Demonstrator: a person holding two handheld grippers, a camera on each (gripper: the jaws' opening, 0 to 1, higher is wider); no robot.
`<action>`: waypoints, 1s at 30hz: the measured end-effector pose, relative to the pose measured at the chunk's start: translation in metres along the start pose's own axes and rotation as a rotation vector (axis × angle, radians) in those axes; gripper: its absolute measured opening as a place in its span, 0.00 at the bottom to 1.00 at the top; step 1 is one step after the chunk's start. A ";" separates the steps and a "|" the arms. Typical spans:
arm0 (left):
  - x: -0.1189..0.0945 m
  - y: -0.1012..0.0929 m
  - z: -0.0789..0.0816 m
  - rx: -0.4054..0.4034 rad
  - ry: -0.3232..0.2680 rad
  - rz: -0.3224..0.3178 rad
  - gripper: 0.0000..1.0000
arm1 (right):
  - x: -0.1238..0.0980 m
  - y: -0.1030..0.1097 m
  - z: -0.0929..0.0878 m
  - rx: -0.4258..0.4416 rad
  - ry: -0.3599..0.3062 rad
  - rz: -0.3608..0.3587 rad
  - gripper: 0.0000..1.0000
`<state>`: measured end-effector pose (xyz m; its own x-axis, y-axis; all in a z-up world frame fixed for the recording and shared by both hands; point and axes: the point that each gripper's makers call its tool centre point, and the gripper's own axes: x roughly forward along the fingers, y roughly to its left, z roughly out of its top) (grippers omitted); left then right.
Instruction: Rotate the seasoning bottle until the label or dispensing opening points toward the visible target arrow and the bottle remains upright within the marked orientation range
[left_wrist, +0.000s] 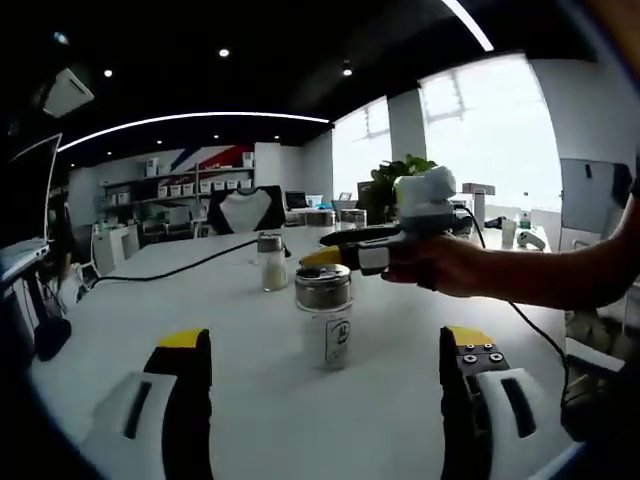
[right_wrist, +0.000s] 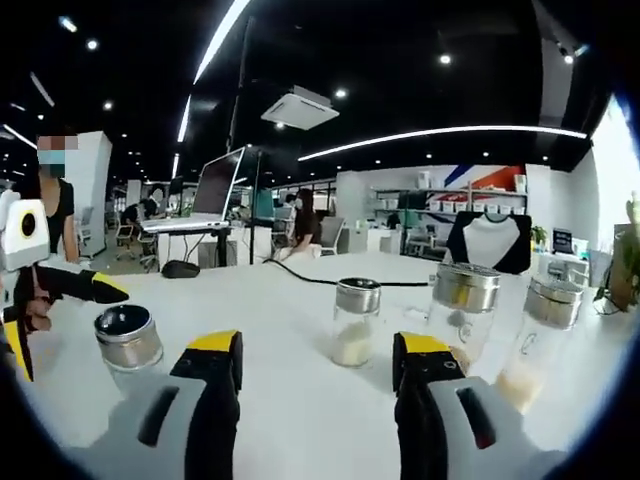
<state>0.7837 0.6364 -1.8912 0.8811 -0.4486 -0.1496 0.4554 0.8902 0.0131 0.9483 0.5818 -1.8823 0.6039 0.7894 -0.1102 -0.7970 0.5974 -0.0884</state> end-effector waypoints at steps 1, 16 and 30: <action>0.000 0.000 0.000 0.002 -0.003 0.000 1.00 | 0.005 0.000 0.001 -0.013 -0.007 0.010 0.57; -0.002 -0.002 -0.009 -0.009 0.030 -0.022 1.00 | 0.053 -0.033 -0.002 -0.050 0.005 -0.160 0.44; 0.003 0.003 -0.005 -0.036 -0.002 -0.033 1.00 | 0.090 -0.040 -0.009 -0.061 0.032 -0.153 0.42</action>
<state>0.7874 0.6379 -1.8967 0.8660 -0.4779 -0.1472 0.4795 0.8771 -0.0272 1.0344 0.6277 -1.8980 0.7189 0.6843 -0.1221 -0.6945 0.7000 -0.1662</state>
